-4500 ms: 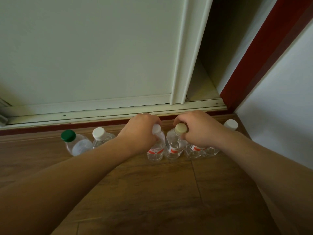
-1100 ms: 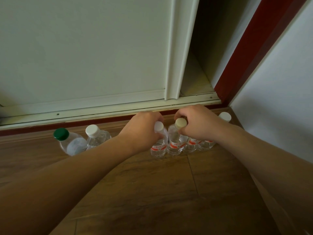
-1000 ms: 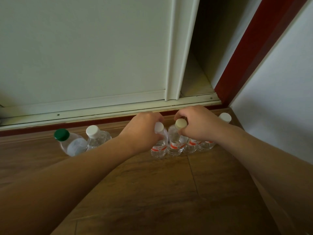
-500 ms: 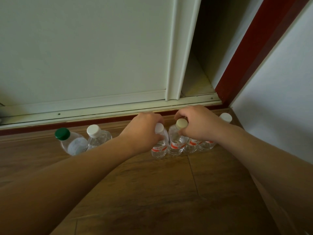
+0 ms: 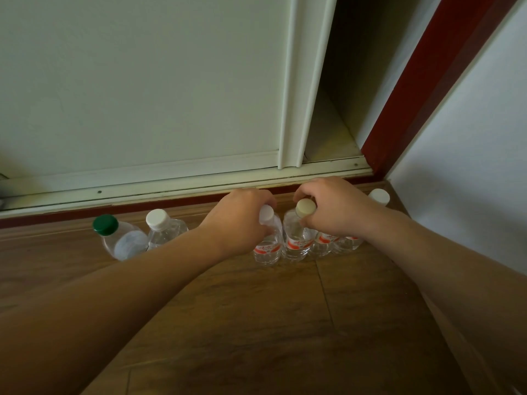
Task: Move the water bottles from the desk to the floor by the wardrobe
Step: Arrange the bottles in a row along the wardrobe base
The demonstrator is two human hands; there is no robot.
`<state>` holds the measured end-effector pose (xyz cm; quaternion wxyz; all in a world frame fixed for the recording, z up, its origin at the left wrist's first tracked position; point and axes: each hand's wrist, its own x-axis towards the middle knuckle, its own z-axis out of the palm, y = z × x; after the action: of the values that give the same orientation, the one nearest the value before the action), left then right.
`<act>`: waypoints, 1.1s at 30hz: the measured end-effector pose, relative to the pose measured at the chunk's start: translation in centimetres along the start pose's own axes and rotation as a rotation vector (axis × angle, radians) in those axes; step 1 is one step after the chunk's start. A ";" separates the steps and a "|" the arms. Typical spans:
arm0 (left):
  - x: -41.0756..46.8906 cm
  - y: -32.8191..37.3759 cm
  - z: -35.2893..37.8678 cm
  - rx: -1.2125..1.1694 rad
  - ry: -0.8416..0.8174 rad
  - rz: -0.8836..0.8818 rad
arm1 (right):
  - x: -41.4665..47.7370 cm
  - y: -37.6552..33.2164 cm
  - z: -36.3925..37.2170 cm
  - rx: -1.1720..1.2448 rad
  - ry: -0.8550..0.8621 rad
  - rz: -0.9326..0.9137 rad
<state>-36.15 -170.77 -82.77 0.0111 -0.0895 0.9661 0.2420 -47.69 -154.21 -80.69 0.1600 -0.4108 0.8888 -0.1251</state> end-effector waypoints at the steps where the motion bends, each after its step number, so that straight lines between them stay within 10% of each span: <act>1: 0.0 0.0 0.0 0.010 0.004 0.000 | 0.0 0.0 0.0 -0.003 -0.001 -0.002; 33: -0.8 0.3 -1.4 0.070 0.035 -0.010 | -0.4 -1.6 -1.1 -0.014 0.017 -0.043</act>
<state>-35.43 -171.06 -81.32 -0.0012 -0.0983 0.9735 0.2065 -46.79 -154.75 -79.02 0.1470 -0.4297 0.8820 -0.1258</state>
